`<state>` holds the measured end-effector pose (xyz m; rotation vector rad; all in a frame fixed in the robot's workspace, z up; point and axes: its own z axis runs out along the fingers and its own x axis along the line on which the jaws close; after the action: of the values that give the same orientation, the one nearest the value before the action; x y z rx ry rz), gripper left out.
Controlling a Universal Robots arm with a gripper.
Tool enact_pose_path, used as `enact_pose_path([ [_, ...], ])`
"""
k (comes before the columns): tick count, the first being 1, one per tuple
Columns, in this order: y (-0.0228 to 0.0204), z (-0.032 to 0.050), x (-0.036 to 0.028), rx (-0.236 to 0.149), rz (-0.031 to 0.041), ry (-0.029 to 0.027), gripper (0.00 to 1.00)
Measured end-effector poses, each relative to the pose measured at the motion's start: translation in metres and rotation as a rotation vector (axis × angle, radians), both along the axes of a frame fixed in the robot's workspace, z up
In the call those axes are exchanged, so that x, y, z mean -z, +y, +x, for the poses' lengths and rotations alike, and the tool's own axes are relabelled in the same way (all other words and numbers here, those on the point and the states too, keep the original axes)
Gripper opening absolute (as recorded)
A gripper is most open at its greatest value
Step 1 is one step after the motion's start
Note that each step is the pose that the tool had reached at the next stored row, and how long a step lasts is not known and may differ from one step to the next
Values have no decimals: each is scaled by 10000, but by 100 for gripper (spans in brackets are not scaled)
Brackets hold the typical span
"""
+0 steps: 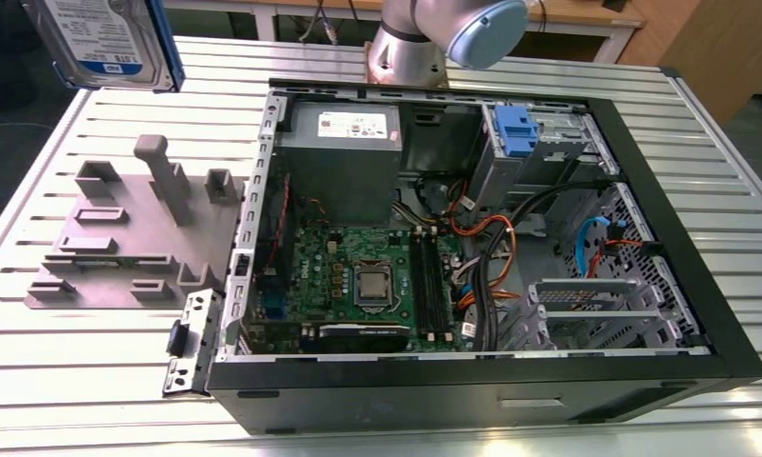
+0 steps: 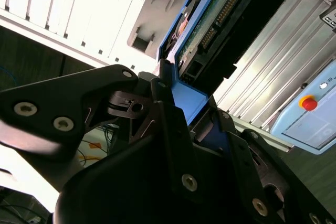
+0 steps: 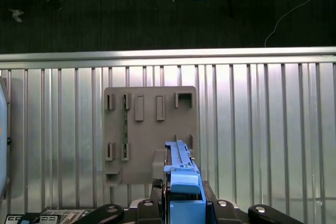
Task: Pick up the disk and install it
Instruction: 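Pick up the disk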
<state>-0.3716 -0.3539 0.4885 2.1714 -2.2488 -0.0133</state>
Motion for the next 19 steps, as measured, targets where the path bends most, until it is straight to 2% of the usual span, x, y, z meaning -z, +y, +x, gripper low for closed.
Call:
enact_pose_path([
  [19,0,63,0,1,0,0,37],
])
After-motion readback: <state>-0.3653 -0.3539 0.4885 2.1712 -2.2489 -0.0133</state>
